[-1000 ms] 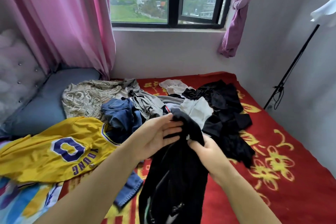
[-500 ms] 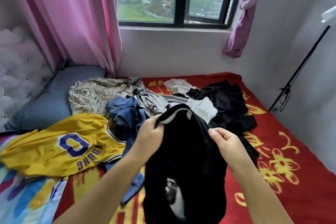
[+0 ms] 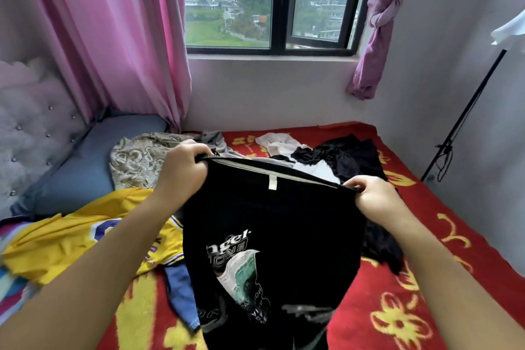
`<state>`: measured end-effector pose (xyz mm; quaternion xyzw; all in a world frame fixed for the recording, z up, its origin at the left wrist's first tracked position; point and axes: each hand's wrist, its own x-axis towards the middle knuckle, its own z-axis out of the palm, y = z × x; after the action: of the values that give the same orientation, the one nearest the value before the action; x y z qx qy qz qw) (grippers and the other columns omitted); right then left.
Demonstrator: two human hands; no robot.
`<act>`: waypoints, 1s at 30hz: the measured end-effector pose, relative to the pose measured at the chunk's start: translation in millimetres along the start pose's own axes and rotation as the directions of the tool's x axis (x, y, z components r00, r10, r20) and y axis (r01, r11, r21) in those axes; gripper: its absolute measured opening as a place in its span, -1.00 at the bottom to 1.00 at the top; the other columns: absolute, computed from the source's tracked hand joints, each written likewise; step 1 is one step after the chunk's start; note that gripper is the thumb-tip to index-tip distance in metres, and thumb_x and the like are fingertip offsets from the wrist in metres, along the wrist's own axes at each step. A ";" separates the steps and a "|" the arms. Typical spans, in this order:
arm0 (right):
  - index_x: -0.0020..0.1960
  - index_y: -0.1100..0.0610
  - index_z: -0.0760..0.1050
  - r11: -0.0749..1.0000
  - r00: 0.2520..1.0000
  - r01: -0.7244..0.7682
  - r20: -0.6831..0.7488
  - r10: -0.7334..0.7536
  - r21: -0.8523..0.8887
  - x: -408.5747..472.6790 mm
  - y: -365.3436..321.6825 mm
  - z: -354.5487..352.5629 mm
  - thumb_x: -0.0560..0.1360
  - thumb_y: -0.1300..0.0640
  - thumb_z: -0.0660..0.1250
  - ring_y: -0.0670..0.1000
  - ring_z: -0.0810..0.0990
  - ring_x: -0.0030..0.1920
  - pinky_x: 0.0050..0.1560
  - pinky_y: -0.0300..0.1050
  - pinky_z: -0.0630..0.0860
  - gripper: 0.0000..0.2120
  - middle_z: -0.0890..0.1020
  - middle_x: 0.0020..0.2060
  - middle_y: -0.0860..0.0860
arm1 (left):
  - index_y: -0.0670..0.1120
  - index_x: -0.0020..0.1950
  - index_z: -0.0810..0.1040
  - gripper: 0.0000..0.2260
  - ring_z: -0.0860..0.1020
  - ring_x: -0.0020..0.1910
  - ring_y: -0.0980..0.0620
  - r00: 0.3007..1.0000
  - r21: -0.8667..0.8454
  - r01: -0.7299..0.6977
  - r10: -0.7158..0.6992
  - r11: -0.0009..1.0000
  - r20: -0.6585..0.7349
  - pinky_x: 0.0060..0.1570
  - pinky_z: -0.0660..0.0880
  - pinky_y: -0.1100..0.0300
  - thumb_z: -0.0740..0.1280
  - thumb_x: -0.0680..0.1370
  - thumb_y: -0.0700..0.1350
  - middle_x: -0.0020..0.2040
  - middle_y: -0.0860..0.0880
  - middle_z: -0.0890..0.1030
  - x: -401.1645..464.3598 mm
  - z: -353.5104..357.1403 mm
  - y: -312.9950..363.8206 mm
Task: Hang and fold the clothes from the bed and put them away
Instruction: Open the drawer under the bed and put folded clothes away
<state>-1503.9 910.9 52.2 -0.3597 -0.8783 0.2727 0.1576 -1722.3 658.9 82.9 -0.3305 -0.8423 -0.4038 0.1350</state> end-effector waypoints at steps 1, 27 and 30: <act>-0.17 0.01 0.64 0.998 1.000 0.011 0.019 -0.012 0.057 9.3 -3.3 -12.1 0.45 0.30 0.31 -0.05 0.58 -0.26 -0.28 -0.24 0.38 -0.77 0.70 -0.21 0.00 | -0.16 -0.23 0.63 -0.80 0.52 -0.14 -0.08 1.000 -0.004 0.027 -0.027 1.000 0.004 -0.22 0.24 0.30 0.30 0.37 -0.42 -0.22 -0.09 0.58 4.3 -1.2 -5.4; -0.24 0.17 0.55 0.982 0.970 0.190 0.157 -0.186 -0.011 60.9 -70.6 -95.4 0.55 -0.07 0.31 0.04 0.45 -0.36 -0.31 -0.10 0.30 -0.66 0.49 -0.40 0.04 | -0.08 -0.24 0.66 -0.66 0.54 -0.48 0.09 0.844 -0.262 0.348 -0.180 0.900 0.505 -0.48 0.48 0.29 0.34 0.47 0.19 -0.38 -0.03 0.61 59.9 -63.2 3.8; -0.29 0.21 0.49 0.988 0.989 0.145 -0.044 -0.144 0.041 54.5 -103.3 -61.5 0.60 0.01 0.21 0.10 0.50 -0.26 -0.30 -0.08 0.27 -0.62 0.53 -0.35 0.08 | -0.18 -0.12 0.61 -0.70 0.61 -0.45 -0.01 0.736 -0.433 0.654 -0.390 0.620 0.553 -0.39 0.59 0.17 0.33 0.56 0.06 -0.32 -0.13 0.66 54.1 -33.3 32.3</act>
<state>-1568.8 911.3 167.1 -0.2969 -0.8924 0.2727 0.2027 -1742.4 672.3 150.0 -0.1651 -0.7357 -0.5932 -0.2823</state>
